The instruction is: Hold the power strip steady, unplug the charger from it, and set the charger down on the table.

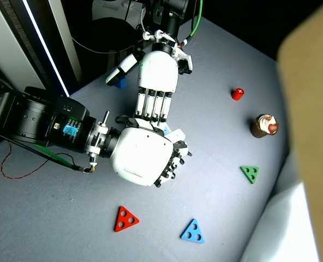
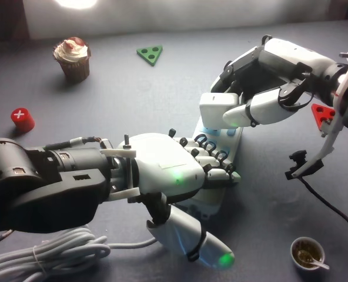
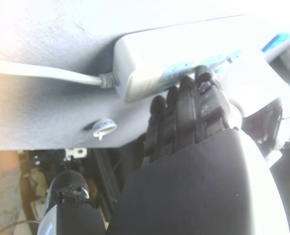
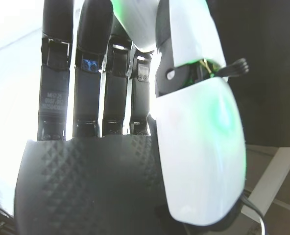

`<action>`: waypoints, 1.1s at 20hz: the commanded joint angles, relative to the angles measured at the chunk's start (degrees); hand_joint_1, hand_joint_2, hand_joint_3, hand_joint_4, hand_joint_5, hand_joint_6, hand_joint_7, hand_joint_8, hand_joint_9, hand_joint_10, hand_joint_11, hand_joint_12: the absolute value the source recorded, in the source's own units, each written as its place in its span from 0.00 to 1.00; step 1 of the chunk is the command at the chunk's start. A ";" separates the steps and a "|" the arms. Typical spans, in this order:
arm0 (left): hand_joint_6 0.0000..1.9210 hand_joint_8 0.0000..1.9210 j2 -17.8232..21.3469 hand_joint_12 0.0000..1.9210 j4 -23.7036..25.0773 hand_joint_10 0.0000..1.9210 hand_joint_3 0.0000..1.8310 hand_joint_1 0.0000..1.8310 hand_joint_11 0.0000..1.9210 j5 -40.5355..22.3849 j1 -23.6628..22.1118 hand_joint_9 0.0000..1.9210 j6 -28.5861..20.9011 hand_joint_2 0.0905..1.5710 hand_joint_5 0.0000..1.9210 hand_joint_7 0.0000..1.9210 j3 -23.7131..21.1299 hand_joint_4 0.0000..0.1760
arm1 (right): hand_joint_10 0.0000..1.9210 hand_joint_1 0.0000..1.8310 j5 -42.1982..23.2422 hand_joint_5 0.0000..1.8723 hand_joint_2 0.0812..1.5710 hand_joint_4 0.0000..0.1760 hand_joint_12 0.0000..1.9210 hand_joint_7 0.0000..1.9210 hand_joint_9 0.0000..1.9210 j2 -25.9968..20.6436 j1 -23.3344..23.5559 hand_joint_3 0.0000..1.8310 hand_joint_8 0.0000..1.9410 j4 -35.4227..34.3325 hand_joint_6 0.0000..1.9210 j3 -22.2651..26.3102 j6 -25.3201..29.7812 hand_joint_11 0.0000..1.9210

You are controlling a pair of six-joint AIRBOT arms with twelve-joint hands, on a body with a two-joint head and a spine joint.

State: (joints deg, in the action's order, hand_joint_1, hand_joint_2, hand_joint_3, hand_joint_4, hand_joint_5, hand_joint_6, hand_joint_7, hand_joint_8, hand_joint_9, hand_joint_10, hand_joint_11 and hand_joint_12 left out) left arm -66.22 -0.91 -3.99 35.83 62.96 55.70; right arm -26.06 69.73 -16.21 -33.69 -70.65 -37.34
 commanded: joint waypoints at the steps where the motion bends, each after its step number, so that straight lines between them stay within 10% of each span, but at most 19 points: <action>1: 0.00 0.00 -0.69 0.02 -0.25 0.00 0.00 0.00 0.08 -1.45 0.13 0.09 -0.10 0.57 0.07 0.09 0.14 0.00 | 0.56 0.76 -8.27 0.55 0.66 0.00 0.46 0.60 0.53 -0.69 1.56 0.00 0.26 0.92 0.47 -0.12 1.57 0.42; 22: 0.00 0.00 -0.97 0.02 -0.25 0.00 0.00 0.00 0.08 -1.46 0.08 0.08 0.32 0.57 0.07 0.09 0.42 0.00 | 0.57 0.76 -8.31 0.55 0.66 0.00 0.45 0.59 0.52 -0.68 3.42 0.00 0.29 0.88 0.47 -0.64 1.57 0.43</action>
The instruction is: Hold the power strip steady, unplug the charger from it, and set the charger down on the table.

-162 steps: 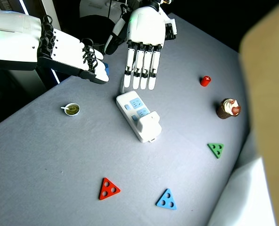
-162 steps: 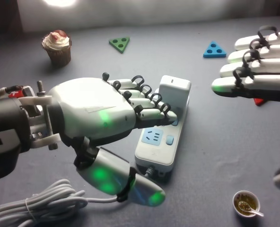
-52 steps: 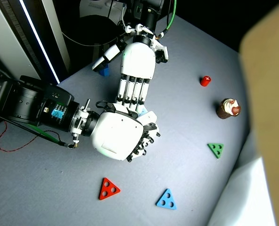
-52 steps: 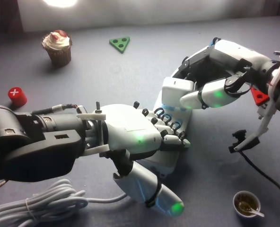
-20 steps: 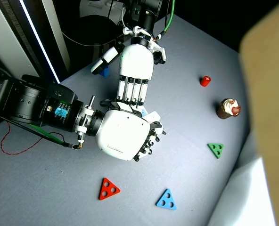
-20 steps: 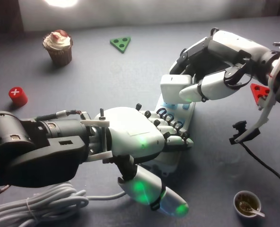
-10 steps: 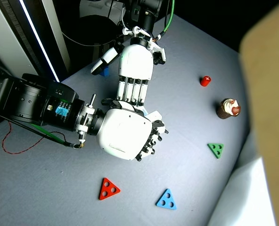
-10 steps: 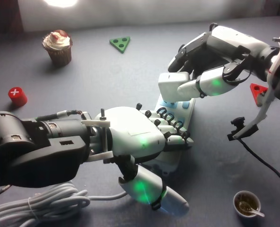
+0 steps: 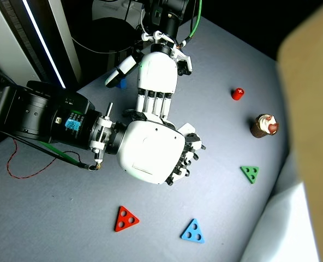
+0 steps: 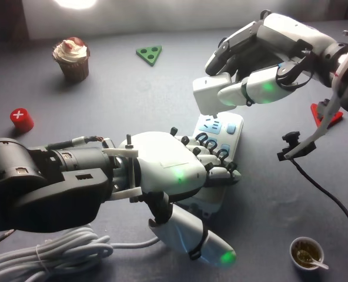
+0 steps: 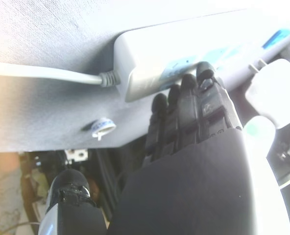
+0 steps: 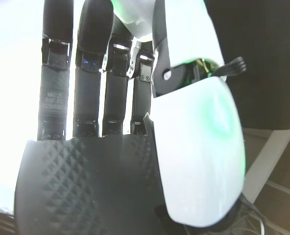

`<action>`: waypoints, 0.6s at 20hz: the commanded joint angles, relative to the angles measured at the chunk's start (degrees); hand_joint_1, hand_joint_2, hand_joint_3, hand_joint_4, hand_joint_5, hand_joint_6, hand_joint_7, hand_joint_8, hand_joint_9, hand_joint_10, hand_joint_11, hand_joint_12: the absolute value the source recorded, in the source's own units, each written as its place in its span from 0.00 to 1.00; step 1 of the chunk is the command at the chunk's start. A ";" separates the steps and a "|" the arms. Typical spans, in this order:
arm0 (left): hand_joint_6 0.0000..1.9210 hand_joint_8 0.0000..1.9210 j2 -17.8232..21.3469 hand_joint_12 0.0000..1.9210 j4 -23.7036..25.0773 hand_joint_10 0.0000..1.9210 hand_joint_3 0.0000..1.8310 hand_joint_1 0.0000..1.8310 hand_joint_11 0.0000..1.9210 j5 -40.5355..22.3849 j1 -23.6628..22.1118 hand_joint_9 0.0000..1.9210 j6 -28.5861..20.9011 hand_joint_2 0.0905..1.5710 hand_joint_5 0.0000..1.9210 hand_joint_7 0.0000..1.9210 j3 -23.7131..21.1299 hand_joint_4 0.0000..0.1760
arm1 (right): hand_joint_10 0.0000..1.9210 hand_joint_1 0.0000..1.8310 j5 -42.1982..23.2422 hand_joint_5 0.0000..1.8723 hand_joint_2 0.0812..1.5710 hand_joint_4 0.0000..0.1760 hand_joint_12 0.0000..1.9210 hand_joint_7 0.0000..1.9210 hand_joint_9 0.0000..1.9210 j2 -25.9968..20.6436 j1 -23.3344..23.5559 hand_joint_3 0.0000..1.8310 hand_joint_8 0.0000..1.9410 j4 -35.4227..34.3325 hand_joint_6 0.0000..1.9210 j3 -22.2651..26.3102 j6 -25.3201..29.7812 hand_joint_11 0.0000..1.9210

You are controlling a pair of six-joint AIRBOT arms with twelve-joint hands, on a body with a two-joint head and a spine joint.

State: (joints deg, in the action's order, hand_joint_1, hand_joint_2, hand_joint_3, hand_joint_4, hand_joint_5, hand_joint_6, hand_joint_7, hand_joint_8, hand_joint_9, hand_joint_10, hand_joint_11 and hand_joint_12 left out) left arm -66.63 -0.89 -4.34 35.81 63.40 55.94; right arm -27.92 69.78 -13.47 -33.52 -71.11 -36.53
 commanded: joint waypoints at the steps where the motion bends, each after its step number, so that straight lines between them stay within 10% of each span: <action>1: 0.00 0.00 -0.54 0.02 -0.27 0.00 0.00 0.00 0.08 -1.10 0.10 0.08 -0.05 0.57 0.07 0.08 0.18 0.00 | 0.56 0.76 -6.46 0.55 0.66 0.00 0.44 0.60 0.53 -0.73 0.52 0.00 0.27 0.70 0.47 0.05 0.76 0.45; 12: 0.00 0.00 -0.49 0.02 -0.38 0.00 0.00 0.00 0.09 -1.26 0.04 0.09 0.01 0.57 0.07 0.09 -0.06 0.00 | 0.56 0.76 -6.66 0.55 0.66 0.00 0.45 0.60 0.53 -7.62 -0.85 0.00 0.26 12.12 0.47 3.04 0.64 0.44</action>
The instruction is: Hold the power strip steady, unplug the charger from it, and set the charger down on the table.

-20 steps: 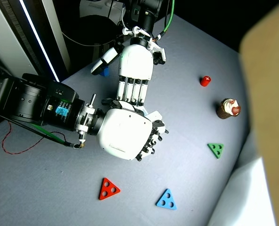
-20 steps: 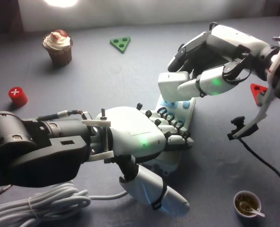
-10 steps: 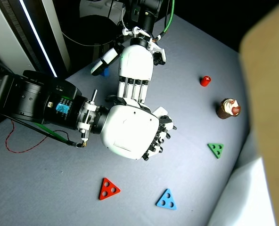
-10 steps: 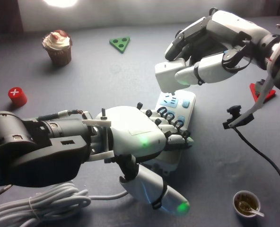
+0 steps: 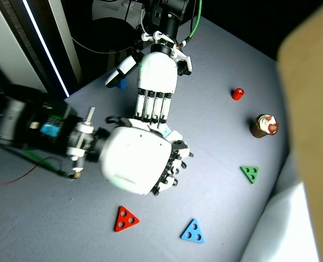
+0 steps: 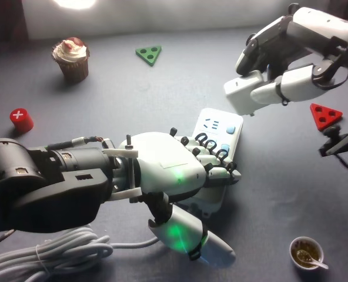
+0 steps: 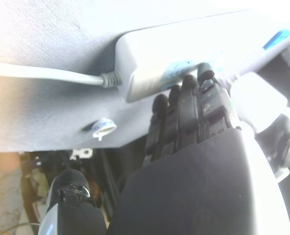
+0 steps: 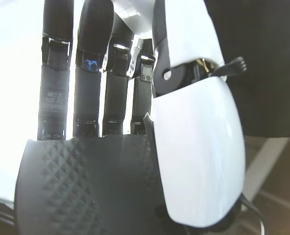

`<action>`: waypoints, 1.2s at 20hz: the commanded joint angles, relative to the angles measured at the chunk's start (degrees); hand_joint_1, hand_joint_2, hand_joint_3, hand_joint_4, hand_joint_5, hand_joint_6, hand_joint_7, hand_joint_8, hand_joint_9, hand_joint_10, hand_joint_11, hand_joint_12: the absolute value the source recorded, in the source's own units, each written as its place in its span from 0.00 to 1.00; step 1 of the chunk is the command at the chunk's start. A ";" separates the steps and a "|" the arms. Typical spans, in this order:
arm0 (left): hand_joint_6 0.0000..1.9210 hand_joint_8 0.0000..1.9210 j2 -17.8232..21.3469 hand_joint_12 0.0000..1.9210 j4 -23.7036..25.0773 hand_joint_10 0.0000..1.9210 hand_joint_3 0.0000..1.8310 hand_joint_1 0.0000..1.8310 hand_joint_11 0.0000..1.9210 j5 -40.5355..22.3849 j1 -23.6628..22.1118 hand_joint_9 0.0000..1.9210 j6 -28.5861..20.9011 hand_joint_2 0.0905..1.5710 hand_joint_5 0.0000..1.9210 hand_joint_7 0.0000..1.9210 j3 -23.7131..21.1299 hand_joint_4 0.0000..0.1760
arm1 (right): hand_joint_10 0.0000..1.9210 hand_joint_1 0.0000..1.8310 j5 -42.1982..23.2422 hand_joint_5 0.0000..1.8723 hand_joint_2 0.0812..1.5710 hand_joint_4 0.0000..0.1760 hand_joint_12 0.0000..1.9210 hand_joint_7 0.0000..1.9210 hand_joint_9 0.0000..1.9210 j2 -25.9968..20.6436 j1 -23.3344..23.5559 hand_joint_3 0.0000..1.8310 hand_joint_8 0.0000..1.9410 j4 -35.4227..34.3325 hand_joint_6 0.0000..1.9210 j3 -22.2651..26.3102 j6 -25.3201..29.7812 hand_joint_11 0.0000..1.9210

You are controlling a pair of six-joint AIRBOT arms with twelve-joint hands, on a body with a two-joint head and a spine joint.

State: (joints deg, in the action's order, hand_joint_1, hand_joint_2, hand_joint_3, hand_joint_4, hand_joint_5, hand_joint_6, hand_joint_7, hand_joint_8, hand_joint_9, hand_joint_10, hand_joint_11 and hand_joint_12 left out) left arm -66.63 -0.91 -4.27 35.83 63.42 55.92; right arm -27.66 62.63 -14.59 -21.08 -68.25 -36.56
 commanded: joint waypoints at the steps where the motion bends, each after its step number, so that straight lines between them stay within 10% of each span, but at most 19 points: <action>1: 0.00 0.00 -0.50 0.02 -0.40 0.00 0.00 0.00 0.09 -1.34 -0.03 0.09 -0.01 0.57 0.07 0.09 -0.06 0.00 | 0.56 0.76 -6.94 0.54 0.66 0.00 0.45 0.61 0.53 -1.12 0.27 0.00 0.26 3.20 0.48 0.33 0.59 0.44; 16: 0.00 0.00 -0.14 0.01 -0.71 0.00 0.00 0.00 0.08 -1.31 -0.75 0.09 -0.02 0.57 0.07 0.09 -0.32 0.00 | 0.55 0.76 -6.98 0.54 0.65 0.00 0.46 0.63 0.54 -4.87 0.36 0.00 0.22 42.88 0.46 2.79 -11.48 0.45; 24: 0.00 0.00 -0.04 0.01 -0.77 0.00 0.00 0.00 0.08 -1.31 -1.04 0.09 -0.01 0.57 0.07 0.09 -0.23 0.00 | 0.49 0.76 -6.78 0.54 0.64 0.00 0.35 0.66 0.59 -4.87 -2.41 0.00 0.18 44.06 0.42 3.65 -11.81 0.57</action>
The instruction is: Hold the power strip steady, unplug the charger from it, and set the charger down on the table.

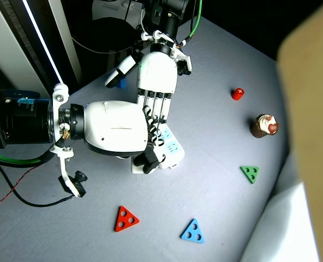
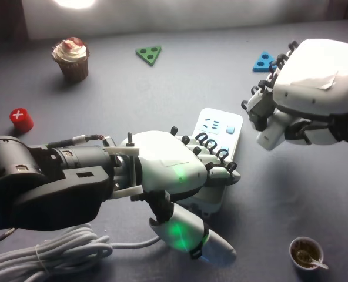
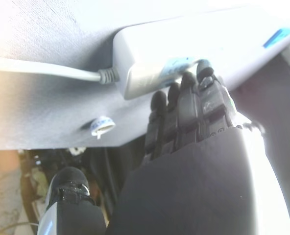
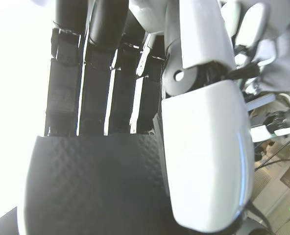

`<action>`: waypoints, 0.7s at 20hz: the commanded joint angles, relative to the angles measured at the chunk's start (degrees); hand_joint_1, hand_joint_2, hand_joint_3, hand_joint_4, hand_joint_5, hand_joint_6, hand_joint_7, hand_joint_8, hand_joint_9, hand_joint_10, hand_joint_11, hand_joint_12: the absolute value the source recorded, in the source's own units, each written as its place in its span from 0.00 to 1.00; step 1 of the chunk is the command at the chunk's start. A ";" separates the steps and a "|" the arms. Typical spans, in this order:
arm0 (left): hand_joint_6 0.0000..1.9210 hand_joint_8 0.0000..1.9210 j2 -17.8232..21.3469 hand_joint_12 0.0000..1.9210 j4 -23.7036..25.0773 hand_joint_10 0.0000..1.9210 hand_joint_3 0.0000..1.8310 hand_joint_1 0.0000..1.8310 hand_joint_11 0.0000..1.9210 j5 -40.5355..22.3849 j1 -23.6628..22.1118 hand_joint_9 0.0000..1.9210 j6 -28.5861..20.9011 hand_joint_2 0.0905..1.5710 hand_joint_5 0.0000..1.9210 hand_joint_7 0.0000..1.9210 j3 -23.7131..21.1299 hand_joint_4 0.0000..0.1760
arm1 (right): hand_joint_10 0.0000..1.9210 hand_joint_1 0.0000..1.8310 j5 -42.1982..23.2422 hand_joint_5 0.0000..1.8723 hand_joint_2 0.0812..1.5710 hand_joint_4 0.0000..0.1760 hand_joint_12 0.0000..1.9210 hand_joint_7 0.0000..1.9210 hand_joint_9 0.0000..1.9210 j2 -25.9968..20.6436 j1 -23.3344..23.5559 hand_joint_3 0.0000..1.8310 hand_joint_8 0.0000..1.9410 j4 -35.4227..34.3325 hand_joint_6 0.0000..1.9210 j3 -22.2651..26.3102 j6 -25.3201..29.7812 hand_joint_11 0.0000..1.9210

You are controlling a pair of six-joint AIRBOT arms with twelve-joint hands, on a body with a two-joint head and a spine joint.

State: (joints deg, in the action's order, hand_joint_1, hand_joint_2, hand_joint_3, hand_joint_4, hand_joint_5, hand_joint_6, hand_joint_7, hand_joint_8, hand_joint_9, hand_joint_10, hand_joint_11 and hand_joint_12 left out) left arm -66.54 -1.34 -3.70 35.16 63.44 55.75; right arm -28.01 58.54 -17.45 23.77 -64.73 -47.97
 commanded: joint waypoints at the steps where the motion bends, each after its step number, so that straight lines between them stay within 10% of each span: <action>1: 0.00 0.00 -0.13 0.01 -0.33 0.00 0.00 0.00 0.08 -1.88 -0.44 0.09 -0.04 0.57 0.07 0.09 -0.05 0.00 | 0.51 0.76 -6.44 0.51 0.65 0.00 0.35 0.64 0.57 -0.78 0.07 0.00 0.23 -0.79 0.47 0.52 -0.40 0.56; 6: 0.00 0.00 -0.02 0.01 -0.37 0.00 0.00 0.00 0.08 -1.74 -0.94 0.08 -0.04 0.57 0.07 0.09 -0.05 0.00 | 0.56 0.76 -6.44 0.47 0.68 0.00 0.33 0.58 0.53 -0.78 -0.73 0.00 0.33 -0.78 0.56 2.67 -0.40 0.53; 7: 0.00 0.00 -0.01 0.01 -0.40 0.00 0.00 0.00 0.08 -1.74 -1.00 0.09 -0.04 0.57 0.07 0.09 -0.05 0.00 | 0.23 0.65 -6.44 0.48 0.71 0.00 0.31 0.51 0.50 -0.78 -0.73 0.00 0.13 -0.78 0.56 2.92 -0.41 0.48; 8: 0.00 0.00 0.01 0.01 -0.45 0.00 0.00 0.00 0.08 -1.74 -1.05 0.09 -0.04 0.57 0.07 0.09 -0.06 0.00 | 0.08 0.65 -6.44 0.41 0.67 0.00 0.28 0.45 0.46 -0.78 -0.73 0.00 0.04 -0.78 0.21 3.17 -0.41 0.41; 9: 0.00 0.00 0.01 0.01 -0.48 0.00 0.00 0.00 0.07 -1.74 -1.09 0.07 -0.04 0.57 0.06 0.08 -0.07 0.00 | 0.03 0.64 -6.45 0.41 0.66 0.00 0.26 0.42 0.44 -0.78 -0.73 0.00 0.01 -0.78 0.07 3.39 -0.41 0.38; 14: 0.00 0.00 0.02 0.01 -0.50 0.00 0.00 0.00 0.08 -1.74 -1.16 0.08 -0.04 0.57 0.06 0.08 -0.04 0.00 | 0.00 0.53 -6.71 0.22 0.62 0.00 0.17 0.23 0.25 -0.86 -0.80 0.00 0.00 -0.78 0.00 4.03 -0.41 0.21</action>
State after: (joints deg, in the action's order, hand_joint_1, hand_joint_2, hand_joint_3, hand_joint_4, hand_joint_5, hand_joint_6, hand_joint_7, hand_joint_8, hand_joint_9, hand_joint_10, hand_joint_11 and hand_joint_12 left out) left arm -66.54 -1.56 -3.14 34.50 63.42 55.75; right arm -28.47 58.52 -18.52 23.88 -60.90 -48.18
